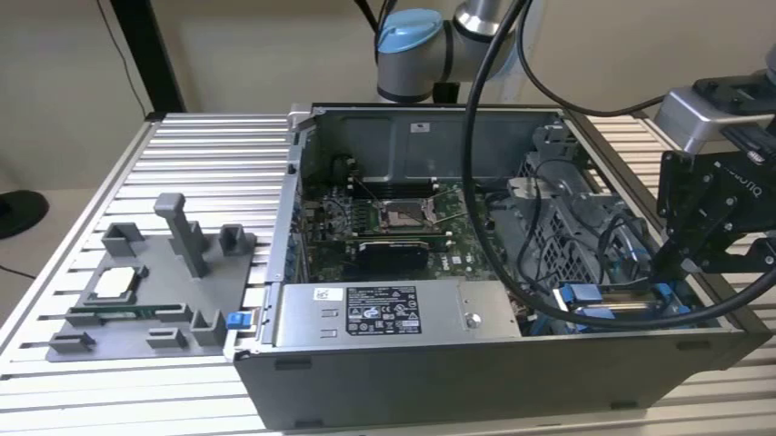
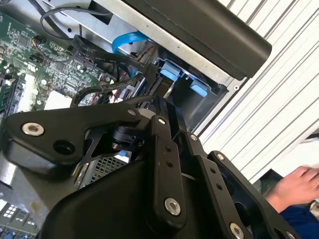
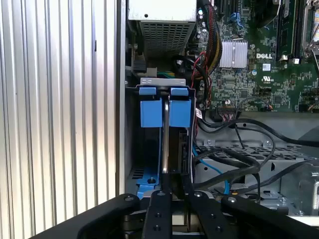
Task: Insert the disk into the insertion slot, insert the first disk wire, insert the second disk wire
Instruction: 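Insert the first disk wire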
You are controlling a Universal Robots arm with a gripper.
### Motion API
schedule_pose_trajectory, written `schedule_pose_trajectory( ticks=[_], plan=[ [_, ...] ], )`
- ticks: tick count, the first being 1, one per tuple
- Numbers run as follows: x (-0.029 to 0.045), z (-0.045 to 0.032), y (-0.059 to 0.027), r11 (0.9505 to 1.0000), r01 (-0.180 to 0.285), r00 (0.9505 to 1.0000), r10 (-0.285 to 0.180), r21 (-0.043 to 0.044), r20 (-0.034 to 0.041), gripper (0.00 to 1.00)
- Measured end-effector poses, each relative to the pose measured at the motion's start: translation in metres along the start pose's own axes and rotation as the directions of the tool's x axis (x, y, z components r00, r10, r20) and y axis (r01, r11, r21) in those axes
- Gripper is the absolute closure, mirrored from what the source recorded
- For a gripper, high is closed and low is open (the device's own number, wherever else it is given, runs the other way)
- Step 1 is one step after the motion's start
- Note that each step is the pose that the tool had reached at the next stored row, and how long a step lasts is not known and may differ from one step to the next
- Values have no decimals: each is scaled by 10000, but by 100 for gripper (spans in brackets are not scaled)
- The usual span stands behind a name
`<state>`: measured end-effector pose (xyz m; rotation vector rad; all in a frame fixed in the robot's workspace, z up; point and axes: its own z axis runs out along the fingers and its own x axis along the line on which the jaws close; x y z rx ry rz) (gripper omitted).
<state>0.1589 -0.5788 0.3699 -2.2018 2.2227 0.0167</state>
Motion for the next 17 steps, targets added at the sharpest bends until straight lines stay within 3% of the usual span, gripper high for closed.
schedule_pose_trajectory(
  ticks=[9, 17],
  plan=[
    [-7, 34, 0, 10000, 0, 10000, 0, 0, 0, 100],
    [-116, 141, 3, 10000, -1, 10000, 1, -1, 0, 100]
  ],
)
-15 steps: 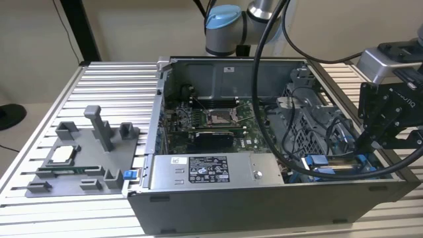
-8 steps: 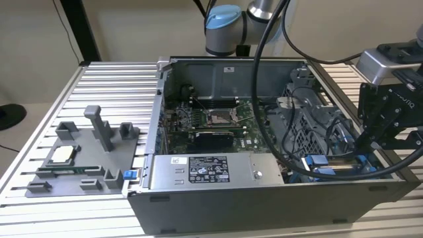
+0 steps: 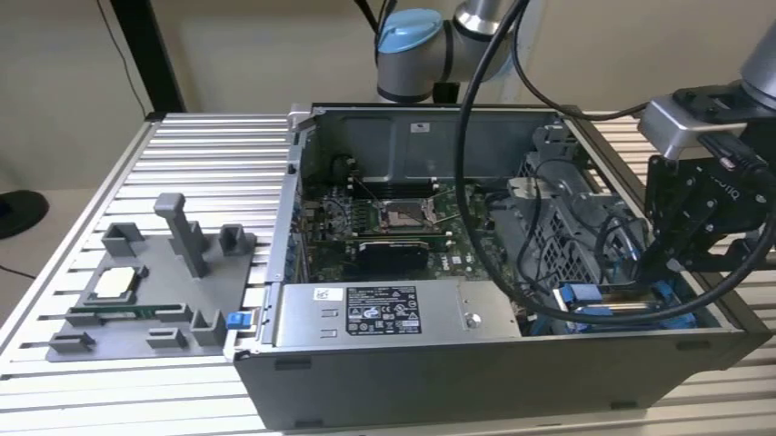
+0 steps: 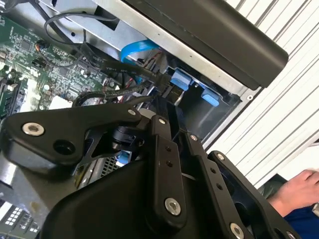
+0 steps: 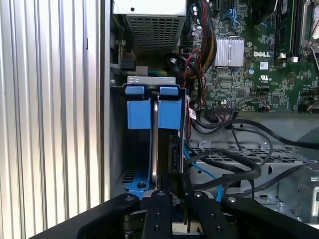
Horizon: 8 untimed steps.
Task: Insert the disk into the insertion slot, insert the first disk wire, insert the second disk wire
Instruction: 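Insert the first disk wire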
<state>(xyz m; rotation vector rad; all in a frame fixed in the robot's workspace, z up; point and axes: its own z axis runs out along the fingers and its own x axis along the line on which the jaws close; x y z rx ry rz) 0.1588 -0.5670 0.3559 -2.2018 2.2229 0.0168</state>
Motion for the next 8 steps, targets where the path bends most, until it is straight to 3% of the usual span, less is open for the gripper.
schedule_pose_trajectory(
  ticks=[5, 8],
  plan=[
    [-2, 77, 0, 10000, 1, 10000, -1, 0, 0, 100],
    [-1, 86, 0, 10000, 77, 10000, -77, -1, -5, 100]
  ],
)
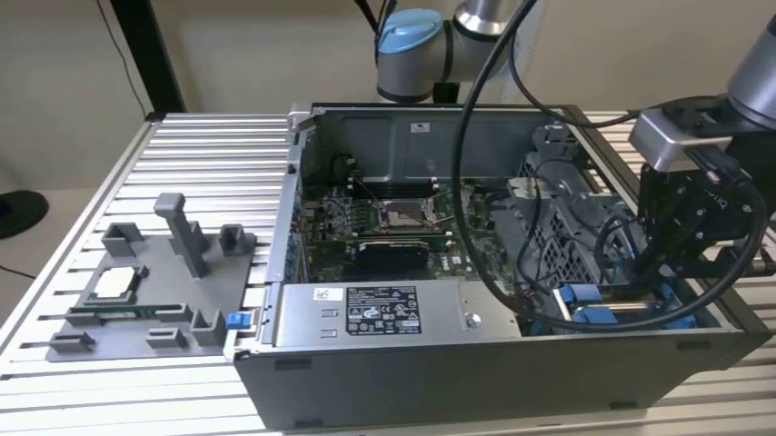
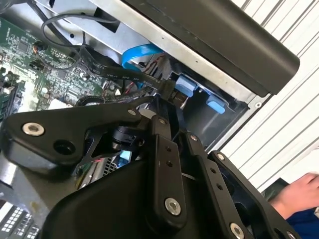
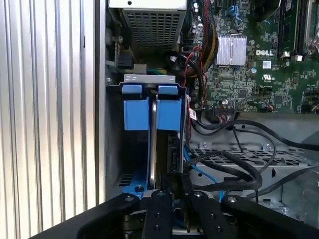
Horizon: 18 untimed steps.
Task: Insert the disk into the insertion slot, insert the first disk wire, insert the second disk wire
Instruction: 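Insert the first disk wire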
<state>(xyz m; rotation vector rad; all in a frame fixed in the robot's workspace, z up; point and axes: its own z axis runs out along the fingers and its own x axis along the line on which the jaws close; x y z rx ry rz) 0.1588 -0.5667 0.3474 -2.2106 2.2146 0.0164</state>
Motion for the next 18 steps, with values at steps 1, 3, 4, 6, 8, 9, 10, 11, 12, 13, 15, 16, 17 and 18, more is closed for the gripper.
schedule_pose_trajectory(
  ticks=[1, 3, 4, 6, 8, 9, 10, 11, 12, 13, 15, 16, 17, 18],
  plan=[
    [0, 3, -2, 10000, 62, 10000, -62, -1, 2, 100],
    [0, 6, -4, 9999, 163, 9999, -163, -3, 4, 100],
    [0, 9, -5, 9998, 210, 9998, -210, -3, 5, 100],
    [0, 11, -5, 9997, 246, 9997, -246, -4, 4, 100],
    [0, 15, -6, 9997, 247, 9997, -247, -4, 7, 100],
    [0, 16, -6, 9997, 247, 9997, -247, -4, 9, 100],
    [0, 17, -6, 9997, 247, 9997, -247, -4, 10, 100],
    [0, 19, -6, 9997, 247, 9997, -247, -4, 14, 100],
    [0, 21, -7, 9997, 247, 9997, -247, -4, 18, 100],
    [0, 23, -7, 9997, 247, 9997, -247, -4, 20, 100],
    [0, 27, -7, 9997, 246, 9997, -246, -4, 21, 100],
    [0, 30, -7, 9997, 246, 9997, -246, -4, 22, 100],
    [0, 32, -8, 9997, 246, 9997, -246, -4, 23, 100],
    [1, 35, -9, 9997, 246, 9997, -246, -4, 24, 100]
  ],
)
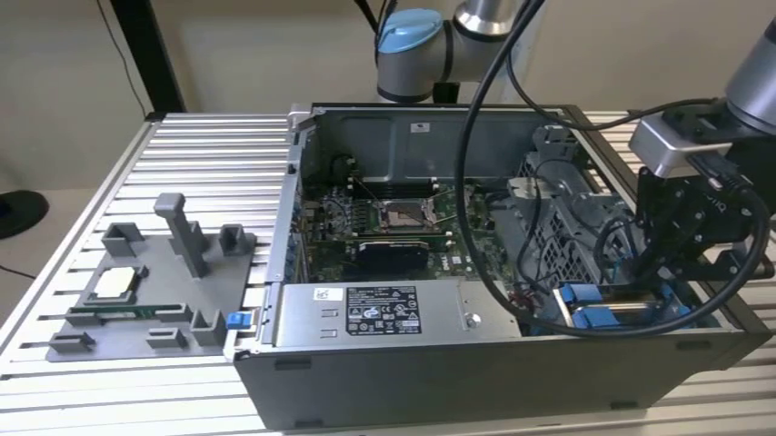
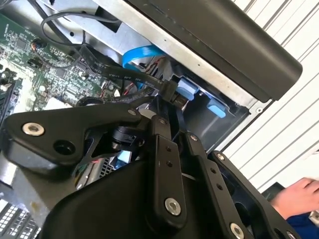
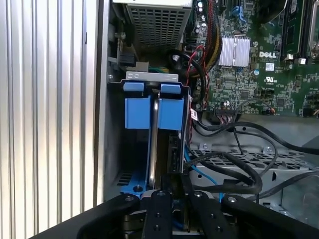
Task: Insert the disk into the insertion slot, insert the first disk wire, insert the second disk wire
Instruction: 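Insert the first disk wire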
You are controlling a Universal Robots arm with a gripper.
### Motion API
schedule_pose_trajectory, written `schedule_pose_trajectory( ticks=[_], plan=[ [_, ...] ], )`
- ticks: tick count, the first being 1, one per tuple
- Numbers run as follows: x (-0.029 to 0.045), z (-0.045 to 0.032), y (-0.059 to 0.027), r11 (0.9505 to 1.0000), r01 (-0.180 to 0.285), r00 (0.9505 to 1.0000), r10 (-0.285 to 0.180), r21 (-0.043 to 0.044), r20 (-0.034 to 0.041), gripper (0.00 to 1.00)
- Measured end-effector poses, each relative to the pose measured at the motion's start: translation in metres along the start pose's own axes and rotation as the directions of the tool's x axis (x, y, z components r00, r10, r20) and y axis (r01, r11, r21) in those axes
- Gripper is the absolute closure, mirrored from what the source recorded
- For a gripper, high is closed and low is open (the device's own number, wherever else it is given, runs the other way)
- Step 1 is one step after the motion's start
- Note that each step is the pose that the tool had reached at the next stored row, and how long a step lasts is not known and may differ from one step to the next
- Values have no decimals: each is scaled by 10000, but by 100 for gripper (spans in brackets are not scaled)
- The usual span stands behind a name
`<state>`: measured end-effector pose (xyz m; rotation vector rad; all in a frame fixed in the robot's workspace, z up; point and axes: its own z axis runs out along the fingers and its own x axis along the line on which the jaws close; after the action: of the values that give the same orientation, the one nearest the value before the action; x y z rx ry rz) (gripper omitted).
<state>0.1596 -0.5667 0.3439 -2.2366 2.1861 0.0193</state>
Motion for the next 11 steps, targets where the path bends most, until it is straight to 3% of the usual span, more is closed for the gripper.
schedule_pose_trajectory(
  ticks=[11],
  plan=[
    [-1, 28, -5, 10000, -36, 10000, 36, 2, 22, 100]
  ],
)
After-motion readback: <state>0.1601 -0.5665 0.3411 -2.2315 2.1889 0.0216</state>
